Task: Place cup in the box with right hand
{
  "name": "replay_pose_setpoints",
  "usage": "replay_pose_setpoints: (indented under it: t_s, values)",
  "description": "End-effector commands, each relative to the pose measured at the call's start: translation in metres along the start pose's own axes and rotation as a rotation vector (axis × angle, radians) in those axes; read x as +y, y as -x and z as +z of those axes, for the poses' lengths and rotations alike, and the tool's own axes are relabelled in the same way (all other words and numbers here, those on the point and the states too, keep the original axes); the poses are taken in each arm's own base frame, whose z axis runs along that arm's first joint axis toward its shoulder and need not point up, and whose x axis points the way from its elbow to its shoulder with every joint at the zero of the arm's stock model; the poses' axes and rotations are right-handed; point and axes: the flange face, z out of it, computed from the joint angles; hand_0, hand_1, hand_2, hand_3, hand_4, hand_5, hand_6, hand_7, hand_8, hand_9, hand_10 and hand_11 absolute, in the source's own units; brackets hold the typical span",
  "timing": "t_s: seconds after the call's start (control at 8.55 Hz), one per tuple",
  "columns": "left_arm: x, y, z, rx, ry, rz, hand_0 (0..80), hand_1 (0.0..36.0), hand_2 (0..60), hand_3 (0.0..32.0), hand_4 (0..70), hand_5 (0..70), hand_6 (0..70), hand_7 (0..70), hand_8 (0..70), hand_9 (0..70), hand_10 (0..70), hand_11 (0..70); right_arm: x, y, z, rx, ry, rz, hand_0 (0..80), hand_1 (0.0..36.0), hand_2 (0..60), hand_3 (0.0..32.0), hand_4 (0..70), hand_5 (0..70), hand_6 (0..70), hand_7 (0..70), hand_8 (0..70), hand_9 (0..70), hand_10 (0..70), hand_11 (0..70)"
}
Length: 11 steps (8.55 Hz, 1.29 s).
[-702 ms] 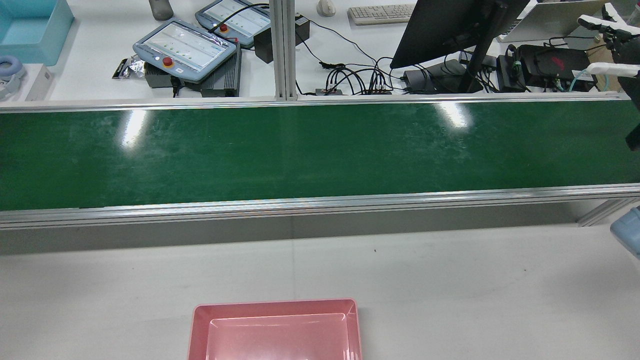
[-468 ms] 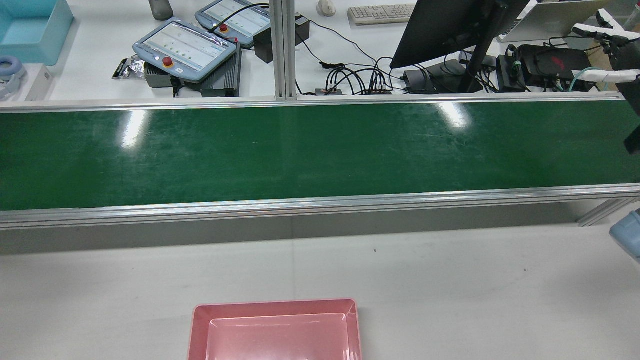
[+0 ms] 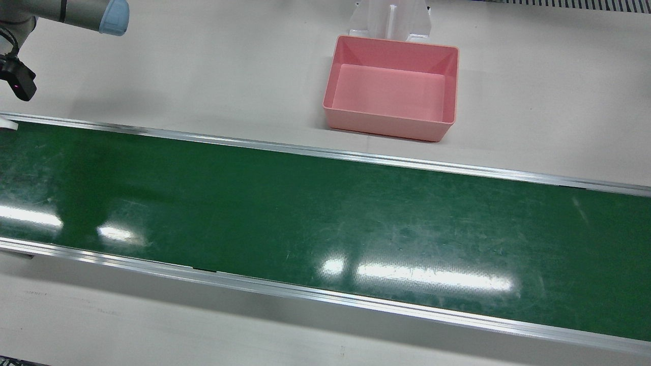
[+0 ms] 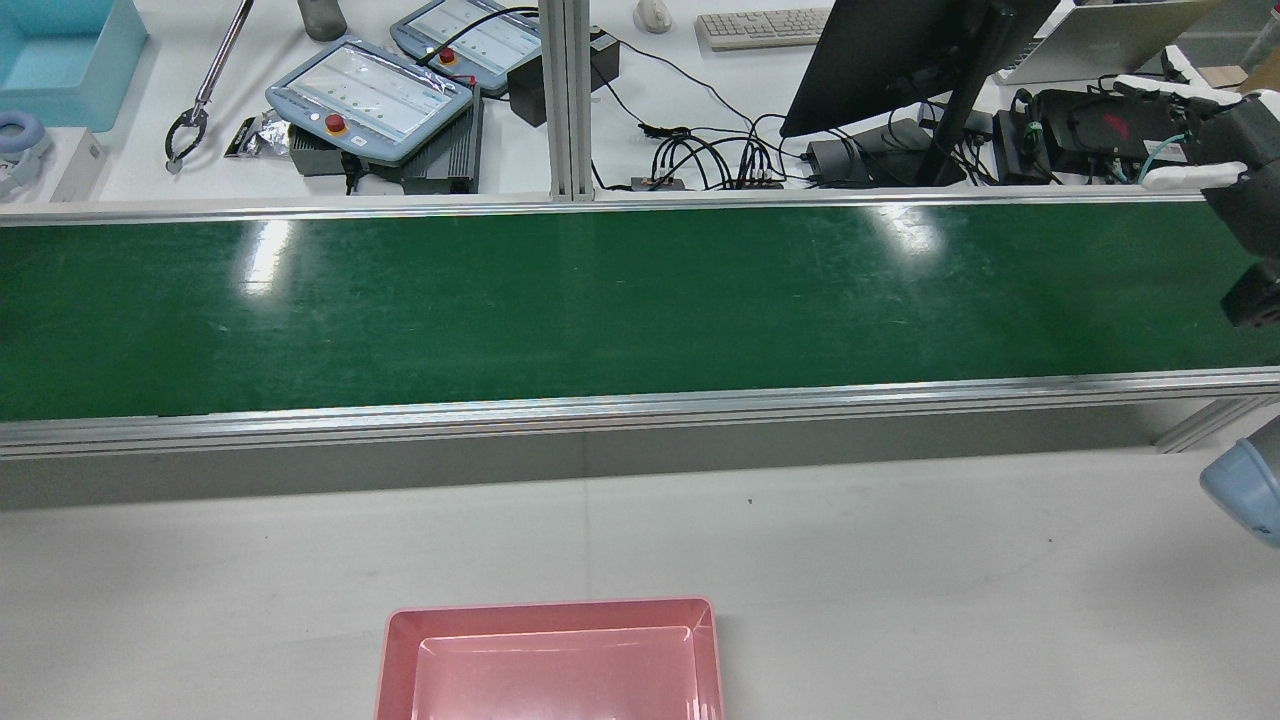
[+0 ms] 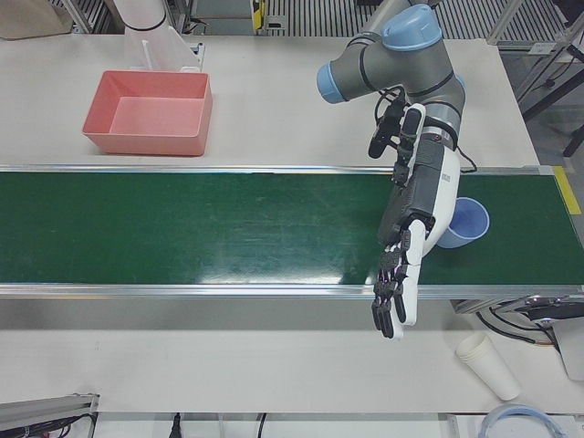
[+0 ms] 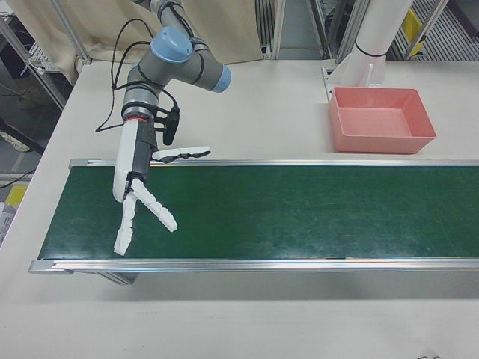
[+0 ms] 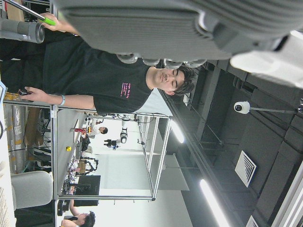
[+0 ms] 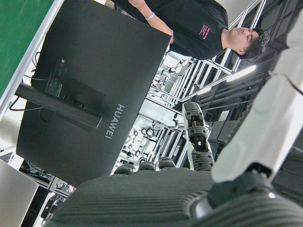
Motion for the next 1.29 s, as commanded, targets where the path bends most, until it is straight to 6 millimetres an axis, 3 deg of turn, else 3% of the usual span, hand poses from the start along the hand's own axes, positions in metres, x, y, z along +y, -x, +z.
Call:
replay_pose_setpoints:
  t_s: [0.0, 0.12, 0.23, 0.47, 0.59, 0.82, 0.94, 1.17]
  values:
    - [0.001, 0.0, 0.0, 0.0, 0.001, 0.0, 0.0, 0.0, 0.0, 0.0, 0.0, 0.0, 0.0, 0.0, 0.0, 0.0, 0.0, 0.0, 0.011, -0.012, 0.004, 0.021, 0.013, 0.008, 47.1, 8.4, 0.0, 0.0, 12.2, 2.8, 2.0, 4.5, 0.0, 0.0, 0.0, 0.0]
    - [0.001, 0.0, 0.0, 0.0, 0.001, 0.0, 0.0, 0.0, 0.0, 0.0, 0.0, 0.0, 0.0, 0.0, 0.0, 0.0, 0.0, 0.0, 0.012, -0.015, 0.003, 0.027, 0.014, 0.008, 47.2, 12.2, 9.4, 0.0, 8.1, 3.3, 1.9, 3.5, 0.0, 0.0, 0.0, 0.0]
    - [0.001, 0.001, 0.0, -0.001, 0.001, -0.001, 0.0, 0.0, 0.0, 0.0, 0.0, 0.0, 0.0, 0.0, 0.0, 0.0, 0.0, 0.0, 0.013, -0.026, 0.002, 0.044, 0.013, 0.01, 48.2, 8.8, 0.0, 0.0, 11.3, 3.1, 1.6, 2.3, 0.0, 0.0, 0.0, 0.0]
    - [0.001, 0.0, 0.0, 0.0, 0.001, 0.0, 0.0, 0.0, 0.0, 0.0, 0.0, 0.0, 0.0, 0.0, 0.0, 0.0, 0.0, 0.0, 0.009, -0.037, 0.002, 0.062, 0.005, 0.004, 46.6, 9.9, 6.1, 0.0, 9.6, 2.8, 1.5, 2.6, 0.0, 0.0, 0.0, 0.0]
    - [0.001, 0.0, 0.0, 0.0, 0.001, 0.0, 0.0, 0.0, 0.0, 0.0, 0.0, 0.0, 0.0, 0.0, 0.0, 0.0, 0.0, 0.0, 0.007, -0.038, 0.002, 0.064, 0.0, 0.002, 47.6, 8.1, 0.0, 0.0, 12.0, 2.8, 1.6, 2.9, 0.0, 0.0, 0.0, 0.0]
    - [0.001, 0.0, 0.0, 0.0, 0.001, 0.0, 0.0, 0.0, 0.0, 0.0, 0.0, 0.0, 0.0, 0.0, 0.0, 0.0, 0.0, 0.0, 0.003, -0.042, 0.002, 0.068, -0.007, -0.001, 46.2, 10.8, 9.0, 0.0, 9.2, 2.7, 1.7, 3.7, 0.0, 0.0, 0.0, 0.0]
    - [0.001, 0.0, 0.0, 0.0, 0.001, 0.0, 0.0, 0.0, 0.0, 0.0, 0.0, 0.0, 0.0, 0.0, 0.0, 0.0, 0.0, 0.0, 0.004, -0.041, 0.003, 0.067, -0.005, 0.0, 47.0, 9.0, 3.0, 0.0, 11.9, 2.7, 1.8, 4.2, 0.0, 0.0, 0.0, 0.0]
    - [0.001, 0.0, 0.0, 0.0, 0.001, 0.0, 0.0, 0.0, 0.0, 0.0, 0.0, 0.0, 0.0, 0.0, 0.0, 0.0, 0.0, 0.0, 0.007, -0.042, 0.003, 0.069, 0.001, 0.002, 46.9, 8.9, 3.0, 0.0, 12.0, 2.7, 1.9, 4.6, 0.0, 0.0, 0.0, 0.0]
